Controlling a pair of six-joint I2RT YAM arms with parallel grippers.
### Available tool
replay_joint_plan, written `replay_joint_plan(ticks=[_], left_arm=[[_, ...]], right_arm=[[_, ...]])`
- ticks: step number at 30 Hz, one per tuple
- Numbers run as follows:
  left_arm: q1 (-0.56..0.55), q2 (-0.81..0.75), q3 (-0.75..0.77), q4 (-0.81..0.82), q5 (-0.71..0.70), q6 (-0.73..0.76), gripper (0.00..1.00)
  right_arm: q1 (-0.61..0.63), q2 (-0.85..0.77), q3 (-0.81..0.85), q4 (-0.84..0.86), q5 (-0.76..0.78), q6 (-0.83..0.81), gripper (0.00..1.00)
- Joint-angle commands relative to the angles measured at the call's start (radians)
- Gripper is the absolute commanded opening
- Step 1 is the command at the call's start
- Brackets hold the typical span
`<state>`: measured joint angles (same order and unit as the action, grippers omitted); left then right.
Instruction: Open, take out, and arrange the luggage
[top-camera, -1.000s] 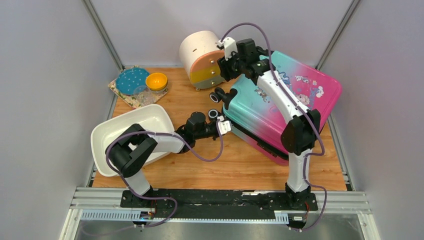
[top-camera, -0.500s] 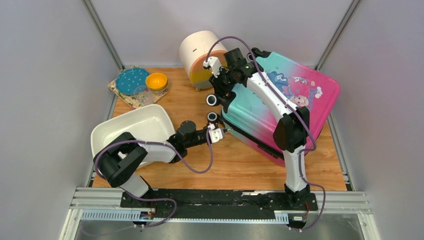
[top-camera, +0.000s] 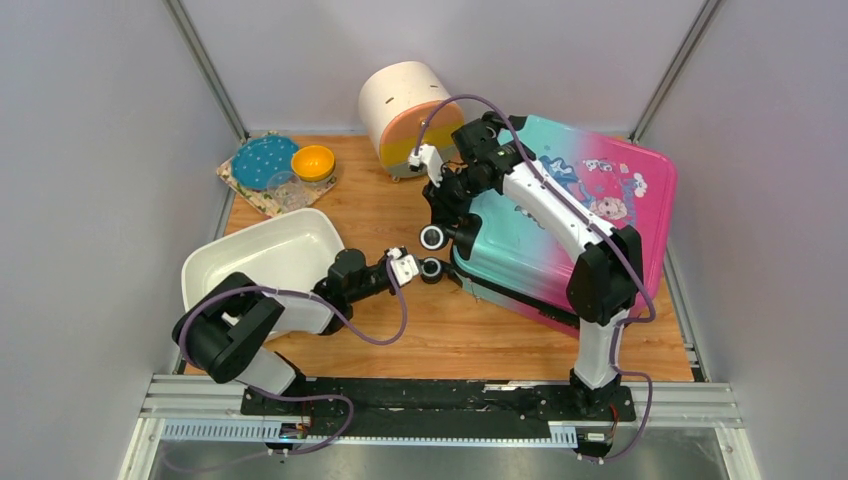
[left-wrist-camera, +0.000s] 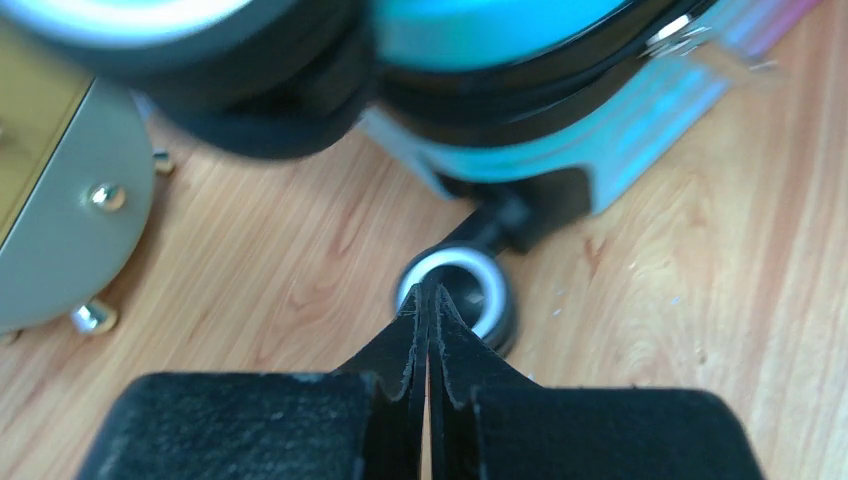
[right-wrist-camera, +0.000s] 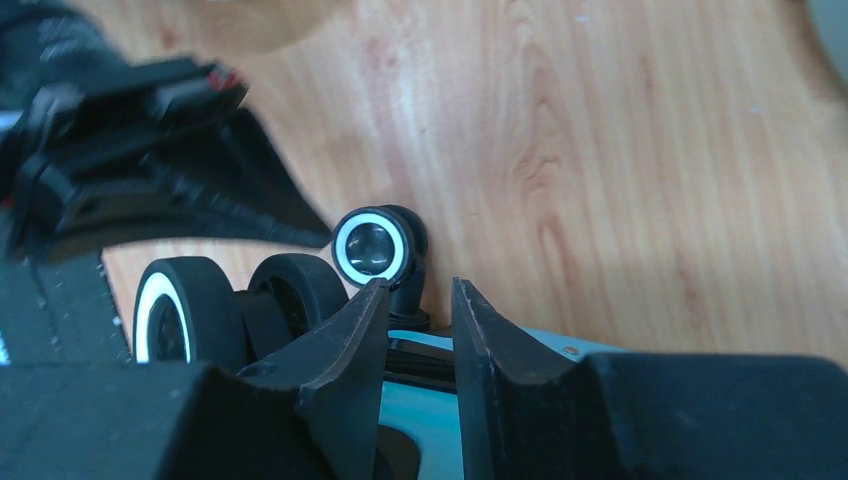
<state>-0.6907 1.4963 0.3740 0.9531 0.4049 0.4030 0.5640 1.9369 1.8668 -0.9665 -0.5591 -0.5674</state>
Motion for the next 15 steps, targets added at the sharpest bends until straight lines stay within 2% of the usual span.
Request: replay_joint_plan(ticks=[1, 2, 3, 5, 6, 7, 10, 11, 12, 14, 15], left_arm=[[0.059, -0.044, -0.032, 0.042, 0.038, 0.019, 0.0], [0.066, -0.047, -0.038, 0.05, 0.051, 0.016, 0.0], [0.085, -0.054, -0.041, 0.052, 0.136, 0.002, 0.0], [0.07, -0.115, -0.073, 0.042, 0.207, -0.019, 0.02], [0.047, -0.139, -0.086, 0.036, 0.195, -0.02, 0.11], [-0.019, -0.16, -0.101, 0.03, 0.171, -0.027, 0.3], [-0.134, -0.199, -0.133, 0.026, 0.071, -0.126, 0.5], [-0.163, -0.189, -0.132, 0.018, 0.039, -0.147, 0.64], [-0.199, -0.179, -0.13, 0.018, -0.039, -0.159, 0.7], [-0.285, -0.133, -0.11, 0.025, -0.113, -0.184, 0.72], [-0.311, -0.114, -0.1, 0.033, -0.206, -0.225, 0.72]], right_arm=[[0.02, -0.053, -0.098, -0.241, -0.102, 0.0, 0.33], [0.028, -0.061, -0.109, -0.238, -0.094, 0.004, 0.32], [0.03, -0.068, -0.116, -0.224, -0.087, 0.018, 0.32], [0.03, -0.075, -0.113, -0.216, -0.079, 0.052, 0.32], [0.03, -0.075, -0.107, -0.204, -0.073, 0.066, 0.32], [0.03, -0.073, -0.1, -0.199, -0.065, 0.076, 0.32], [0.028, -0.055, -0.077, -0.166, -0.015, 0.124, 0.32], [0.03, -0.041, -0.067, -0.161, 0.016, 0.132, 0.33], [0.028, -0.036, -0.051, -0.149, 0.033, 0.156, 0.33], [0.03, -0.026, -0.034, -0.135, 0.074, 0.181, 0.33], [0.028, -0.018, -0.017, -0.133, 0.082, 0.195, 0.33]])
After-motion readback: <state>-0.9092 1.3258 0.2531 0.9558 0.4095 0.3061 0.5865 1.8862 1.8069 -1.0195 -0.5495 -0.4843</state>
